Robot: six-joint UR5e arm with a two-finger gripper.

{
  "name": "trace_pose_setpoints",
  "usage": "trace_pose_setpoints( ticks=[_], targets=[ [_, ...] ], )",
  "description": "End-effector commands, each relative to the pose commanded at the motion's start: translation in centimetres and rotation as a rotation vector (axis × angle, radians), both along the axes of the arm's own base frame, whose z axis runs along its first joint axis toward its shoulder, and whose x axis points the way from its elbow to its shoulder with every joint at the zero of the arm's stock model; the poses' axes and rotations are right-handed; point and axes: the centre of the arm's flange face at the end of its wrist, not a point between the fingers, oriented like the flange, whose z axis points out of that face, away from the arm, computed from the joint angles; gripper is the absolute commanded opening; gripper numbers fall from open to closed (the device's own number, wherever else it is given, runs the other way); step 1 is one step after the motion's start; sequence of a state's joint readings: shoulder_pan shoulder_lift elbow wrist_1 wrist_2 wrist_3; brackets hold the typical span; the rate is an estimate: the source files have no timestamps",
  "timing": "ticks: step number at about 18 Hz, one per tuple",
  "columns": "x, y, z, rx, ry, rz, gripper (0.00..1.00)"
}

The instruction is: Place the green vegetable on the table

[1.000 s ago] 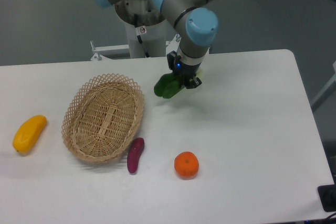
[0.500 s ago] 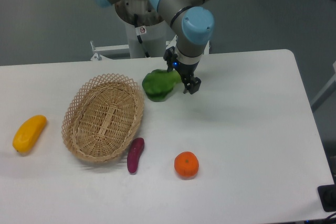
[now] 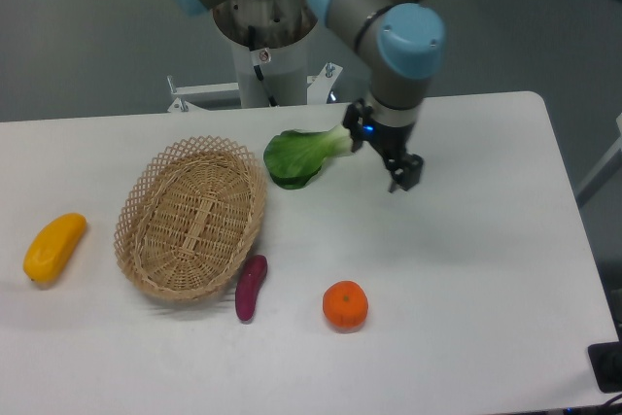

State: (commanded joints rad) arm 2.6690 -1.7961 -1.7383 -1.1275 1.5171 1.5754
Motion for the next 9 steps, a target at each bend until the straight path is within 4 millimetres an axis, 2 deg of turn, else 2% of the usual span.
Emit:
trace_pose_setpoints(
  ticks=[2,4,9],
  targets=[
    [-1.7,0.3,0.2,0.005,0.010,0.009,1.00],
    [-3.8,-0.4,0.7,0.011,0.022,0.035,1.00],
    [-6.8,-0.2,0.8,0.014,0.037,0.052,1.00]
  ],
)
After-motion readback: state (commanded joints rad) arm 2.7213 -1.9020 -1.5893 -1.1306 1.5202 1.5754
